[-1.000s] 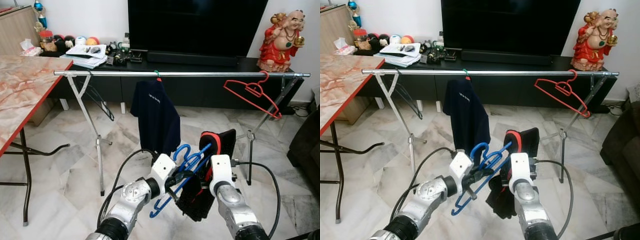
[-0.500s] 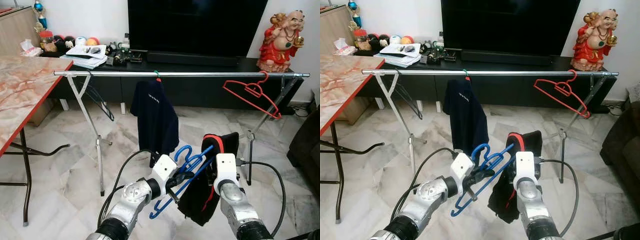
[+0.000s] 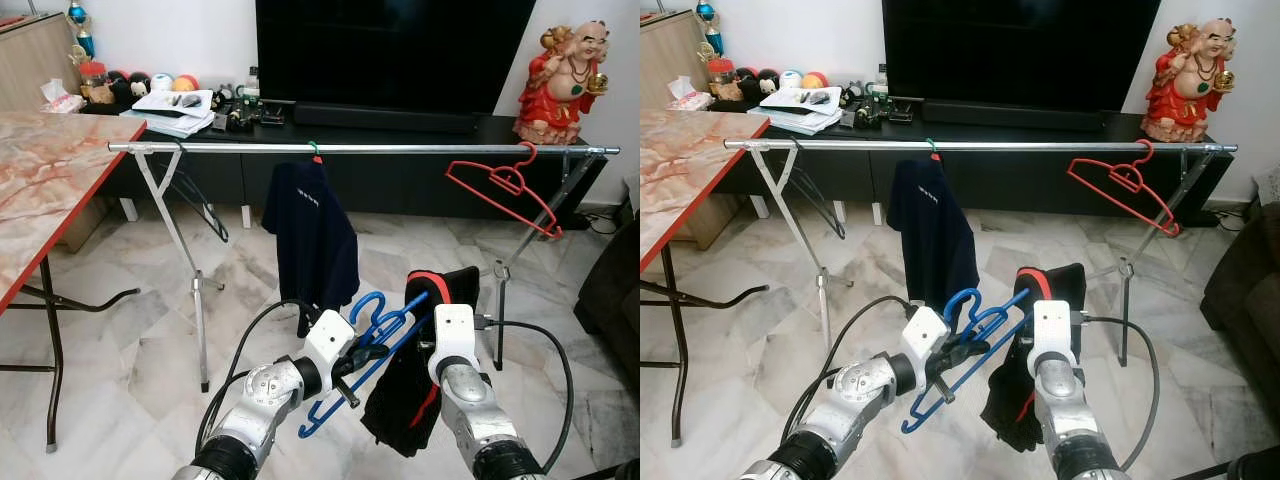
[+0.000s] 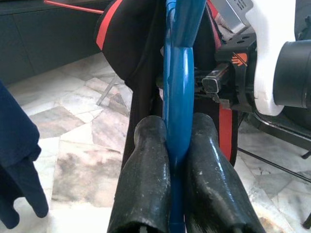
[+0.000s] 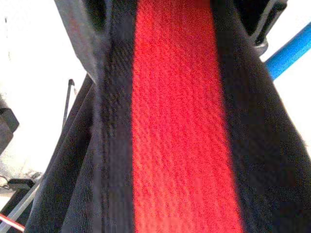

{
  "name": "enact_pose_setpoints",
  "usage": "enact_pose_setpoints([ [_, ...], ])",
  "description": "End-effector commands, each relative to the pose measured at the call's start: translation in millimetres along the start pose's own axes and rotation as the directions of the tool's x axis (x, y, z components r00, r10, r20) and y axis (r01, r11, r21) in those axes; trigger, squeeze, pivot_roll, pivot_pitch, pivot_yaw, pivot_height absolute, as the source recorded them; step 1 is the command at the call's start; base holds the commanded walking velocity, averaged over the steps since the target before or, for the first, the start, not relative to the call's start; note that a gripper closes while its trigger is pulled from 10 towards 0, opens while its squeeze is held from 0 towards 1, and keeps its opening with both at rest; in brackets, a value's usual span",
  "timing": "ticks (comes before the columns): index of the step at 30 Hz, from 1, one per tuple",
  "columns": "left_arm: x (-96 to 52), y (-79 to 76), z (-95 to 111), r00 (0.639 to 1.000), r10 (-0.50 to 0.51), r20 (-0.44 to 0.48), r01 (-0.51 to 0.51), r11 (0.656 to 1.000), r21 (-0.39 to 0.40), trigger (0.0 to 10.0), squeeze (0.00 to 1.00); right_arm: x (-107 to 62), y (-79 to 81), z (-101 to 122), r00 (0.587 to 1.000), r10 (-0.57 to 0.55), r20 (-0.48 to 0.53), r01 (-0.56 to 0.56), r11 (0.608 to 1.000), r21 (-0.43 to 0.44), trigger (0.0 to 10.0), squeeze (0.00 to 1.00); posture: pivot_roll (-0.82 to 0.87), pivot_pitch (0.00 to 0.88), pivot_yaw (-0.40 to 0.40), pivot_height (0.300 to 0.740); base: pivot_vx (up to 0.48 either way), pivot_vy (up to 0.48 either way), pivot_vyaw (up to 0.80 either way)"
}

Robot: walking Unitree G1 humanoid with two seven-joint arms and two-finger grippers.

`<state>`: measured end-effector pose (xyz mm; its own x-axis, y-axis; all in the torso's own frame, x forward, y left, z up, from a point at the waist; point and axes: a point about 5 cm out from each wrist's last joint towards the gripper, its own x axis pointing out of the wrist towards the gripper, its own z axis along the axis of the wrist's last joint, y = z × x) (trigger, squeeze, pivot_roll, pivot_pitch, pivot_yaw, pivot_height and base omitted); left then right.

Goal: Hang hanger

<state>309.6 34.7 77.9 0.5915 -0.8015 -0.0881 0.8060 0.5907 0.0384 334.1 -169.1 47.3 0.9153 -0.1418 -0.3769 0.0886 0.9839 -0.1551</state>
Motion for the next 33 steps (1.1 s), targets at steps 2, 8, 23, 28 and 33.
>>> enact_pose_setpoints([
  [2, 2.7, -2.7, 5.0, 1.0, -0.018, 0.022, 0.017, 1.0, 0.011, 0.0, 0.0, 1.8, -2.8, 4.3, 1.0, -0.012, 0.017, 0.013, 1.0, -0.012, 0.0, 0.0, -0.1, 0.0, -0.059, 0.74, 0.0, 0.0, 0.0],
  [8, 2.6, -3.4, 5.0, 0.999, -0.024, 0.024, 0.024, 1.0, 0.012, 0.0, 0.0, 3.4, -5.2, 8.1, 1.0, -0.019, 0.025, 0.019, 1.0, -0.013, 0.0, 0.0, -0.1, 0.0, -0.06, 0.74, 0.0, 0.0, 0.0],
  [23, 1.9, -5.7, 3.6, 0.998, -0.057, 0.015, 0.057, 0.998, 0.012, 0.0, 0.0, 5.6, -14.4, 12.1, 0.998, -0.045, 0.034, 0.045, 0.999, -0.004, 0.0, 0.0, -0.1, 0.0, -0.058, 0.74, 0.0, 0.0, 0.0],
  [28, 0.8, -8.0, 1.1, 0.997, -0.075, 0.005, 0.075, 0.997, 0.015, 0.0, 0.0, 6.5, -19.0, 14.8, 0.998, -0.058, 0.04, 0.058, 0.998, 0.0, 0.0, 0.0, -0.1, 0.0, -0.057, 0.74, 0.0, 0.0, 0.0],
  [33, 0.4, -9.7, -0.9, 0.995, -0.099, -0.013, 0.1, 0.995, 0.02, 0.0, 0.0, 6.8, -20.2, 15.2, 0.997, -0.061, 0.041, 0.061, 0.998, 0.001, 0.0, 0.0, -0.09, 0.0, -0.055, 0.74, 0.0, 0.0, 0.0],
])
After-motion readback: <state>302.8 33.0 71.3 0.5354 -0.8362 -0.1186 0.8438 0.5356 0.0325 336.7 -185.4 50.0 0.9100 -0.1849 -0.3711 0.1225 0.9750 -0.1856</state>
